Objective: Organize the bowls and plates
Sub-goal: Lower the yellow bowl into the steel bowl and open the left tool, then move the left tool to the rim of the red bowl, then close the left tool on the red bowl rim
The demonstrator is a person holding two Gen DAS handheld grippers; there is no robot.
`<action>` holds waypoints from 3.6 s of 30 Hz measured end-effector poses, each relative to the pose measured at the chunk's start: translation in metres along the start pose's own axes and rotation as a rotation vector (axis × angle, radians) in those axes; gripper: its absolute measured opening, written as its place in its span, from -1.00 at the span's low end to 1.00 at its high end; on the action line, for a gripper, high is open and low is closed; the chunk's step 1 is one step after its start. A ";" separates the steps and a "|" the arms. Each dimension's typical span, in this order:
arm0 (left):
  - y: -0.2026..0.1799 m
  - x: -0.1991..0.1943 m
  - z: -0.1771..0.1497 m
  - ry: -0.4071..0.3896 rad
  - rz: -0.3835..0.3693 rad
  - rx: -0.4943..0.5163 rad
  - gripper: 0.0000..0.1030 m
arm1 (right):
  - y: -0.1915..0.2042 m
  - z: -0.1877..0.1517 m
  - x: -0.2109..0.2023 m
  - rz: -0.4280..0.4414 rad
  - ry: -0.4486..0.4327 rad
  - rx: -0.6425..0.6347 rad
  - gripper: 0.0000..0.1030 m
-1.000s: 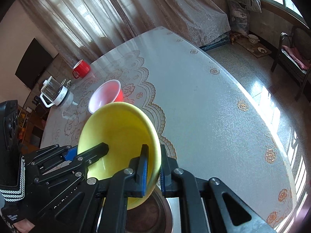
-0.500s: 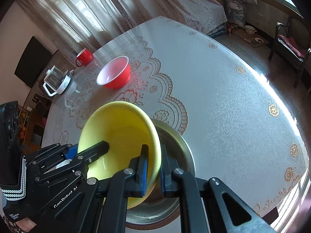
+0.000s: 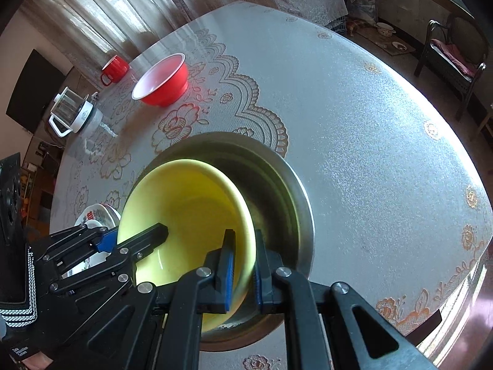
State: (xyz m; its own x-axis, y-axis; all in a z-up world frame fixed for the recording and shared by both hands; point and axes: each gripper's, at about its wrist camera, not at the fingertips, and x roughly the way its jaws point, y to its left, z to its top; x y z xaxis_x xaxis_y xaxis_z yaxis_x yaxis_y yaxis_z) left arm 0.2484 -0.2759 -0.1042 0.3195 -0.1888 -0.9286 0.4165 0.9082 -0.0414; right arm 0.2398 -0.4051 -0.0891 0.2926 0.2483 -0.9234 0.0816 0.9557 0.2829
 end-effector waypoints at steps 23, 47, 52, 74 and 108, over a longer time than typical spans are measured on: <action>0.029 -0.033 0.004 -0.124 -0.015 -0.118 0.18 | 0.015 0.003 -0.002 -0.131 -0.029 -0.089 -0.81; 0.109 -0.037 0.046 -0.132 0.163 -0.285 0.69 | 0.060 0.091 -0.018 -0.009 -0.104 -0.193 -0.29; 0.132 -0.028 0.056 -0.108 0.177 -0.339 0.76 | 0.070 0.128 0.008 0.033 -0.061 -0.180 -0.28; 0.203 0.009 0.129 -0.111 0.080 -0.552 0.77 | 0.090 0.231 0.133 0.125 0.085 -0.079 -0.31; 0.160 0.050 0.133 -0.044 -0.056 -0.415 -0.41 | 0.067 0.189 0.098 0.161 0.042 -0.082 -0.86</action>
State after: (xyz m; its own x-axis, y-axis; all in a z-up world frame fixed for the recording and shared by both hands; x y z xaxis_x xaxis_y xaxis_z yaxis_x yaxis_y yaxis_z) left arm 0.4446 -0.1894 -0.1086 0.3458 -0.2498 -0.9045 0.0593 0.9678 -0.2446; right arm 0.4539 -0.3466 -0.1117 0.2551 0.4040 -0.8785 -0.0417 0.9123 0.4074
